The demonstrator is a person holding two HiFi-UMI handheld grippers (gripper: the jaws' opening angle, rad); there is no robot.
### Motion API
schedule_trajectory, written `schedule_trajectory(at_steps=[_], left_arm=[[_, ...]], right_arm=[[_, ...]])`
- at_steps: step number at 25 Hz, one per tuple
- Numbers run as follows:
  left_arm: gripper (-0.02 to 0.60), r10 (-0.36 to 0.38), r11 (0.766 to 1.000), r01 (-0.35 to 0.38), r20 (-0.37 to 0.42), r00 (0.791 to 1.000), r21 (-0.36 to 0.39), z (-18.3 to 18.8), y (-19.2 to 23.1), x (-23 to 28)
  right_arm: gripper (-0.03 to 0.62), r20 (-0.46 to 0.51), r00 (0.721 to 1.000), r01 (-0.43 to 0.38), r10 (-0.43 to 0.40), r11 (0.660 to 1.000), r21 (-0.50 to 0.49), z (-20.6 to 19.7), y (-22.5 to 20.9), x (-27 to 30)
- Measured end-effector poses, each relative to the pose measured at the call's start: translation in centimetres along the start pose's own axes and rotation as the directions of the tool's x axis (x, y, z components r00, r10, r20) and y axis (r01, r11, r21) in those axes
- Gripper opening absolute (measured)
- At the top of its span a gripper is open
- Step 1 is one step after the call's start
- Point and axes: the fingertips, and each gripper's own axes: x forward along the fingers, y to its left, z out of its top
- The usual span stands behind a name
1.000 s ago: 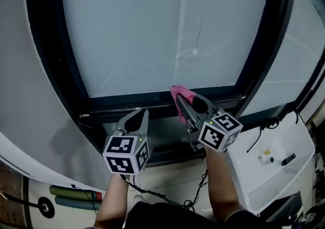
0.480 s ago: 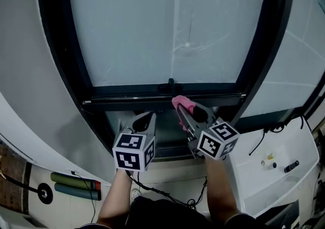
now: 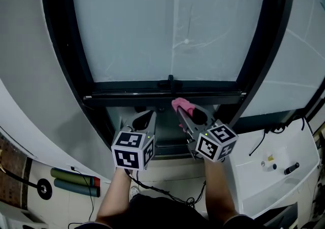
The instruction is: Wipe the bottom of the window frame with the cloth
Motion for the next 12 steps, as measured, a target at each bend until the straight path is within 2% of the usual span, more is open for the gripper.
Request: schedule_trajectory(at_steps=[12], left_arm=[[0.008, -0.005, 1.000, 0.005, 0.007, 1.000, 0.015, 0.3, -0.4, -1.3]], right_arm=[[0.106, 0.007, 1.000, -0.016, 0.016, 1.000, -0.003, 0.3, 1.2, -0.4]])
